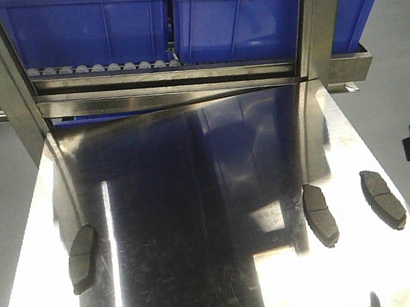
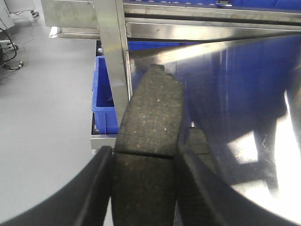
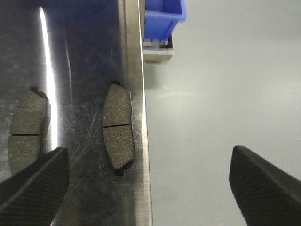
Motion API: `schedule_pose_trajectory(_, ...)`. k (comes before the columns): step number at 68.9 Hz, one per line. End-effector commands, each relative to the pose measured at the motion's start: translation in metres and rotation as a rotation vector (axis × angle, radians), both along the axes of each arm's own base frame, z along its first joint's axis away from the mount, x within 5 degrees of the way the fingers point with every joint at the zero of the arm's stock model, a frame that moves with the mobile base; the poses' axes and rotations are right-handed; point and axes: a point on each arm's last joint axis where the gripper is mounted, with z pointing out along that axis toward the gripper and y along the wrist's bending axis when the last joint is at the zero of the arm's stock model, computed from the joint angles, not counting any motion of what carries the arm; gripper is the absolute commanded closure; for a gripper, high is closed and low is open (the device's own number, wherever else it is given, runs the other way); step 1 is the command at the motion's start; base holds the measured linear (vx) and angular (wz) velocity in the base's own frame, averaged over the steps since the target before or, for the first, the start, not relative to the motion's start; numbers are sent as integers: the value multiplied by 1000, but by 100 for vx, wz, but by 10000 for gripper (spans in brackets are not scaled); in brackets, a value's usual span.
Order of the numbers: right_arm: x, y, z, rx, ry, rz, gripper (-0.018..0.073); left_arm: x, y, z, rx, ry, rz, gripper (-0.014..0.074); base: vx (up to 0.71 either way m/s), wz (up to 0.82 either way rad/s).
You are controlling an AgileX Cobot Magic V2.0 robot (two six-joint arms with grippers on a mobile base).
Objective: Move and align brake pads A on conveyor
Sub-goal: 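Close the right gripper on the brake pad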
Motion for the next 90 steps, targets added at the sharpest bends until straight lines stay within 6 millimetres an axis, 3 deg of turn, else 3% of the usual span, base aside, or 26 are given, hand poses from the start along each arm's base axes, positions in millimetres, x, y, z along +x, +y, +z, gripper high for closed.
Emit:
schedule_pose_trajectory(1, 21, -1, 6, -9, -35, 10, -77, 3, 0, 17, -13, -117, 3, 451, 0, 0)
schedule_pose_trajectory(25, 76, 5, -36, 51, 95, 61, -61, 3, 0, 17, -13, -117, 3, 451, 0, 0)
schedule_pose_trajectory(40, 100, 9, -59, 92, 160, 94, -29, 3, 0, 17, -13, -117, 3, 451, 0, 0)
schedule_pose_trajectory(68, 109, 11, -93, 111, 280, 107, -17, 3, 0, 17, -13, -117, 3, 451, 0, 0)
schedule_pose_trajectory(90, 108, 11, -98, 111, 307, 107, 20, 3, 0, 17, -13, -117, 3, 451, 0, 0)
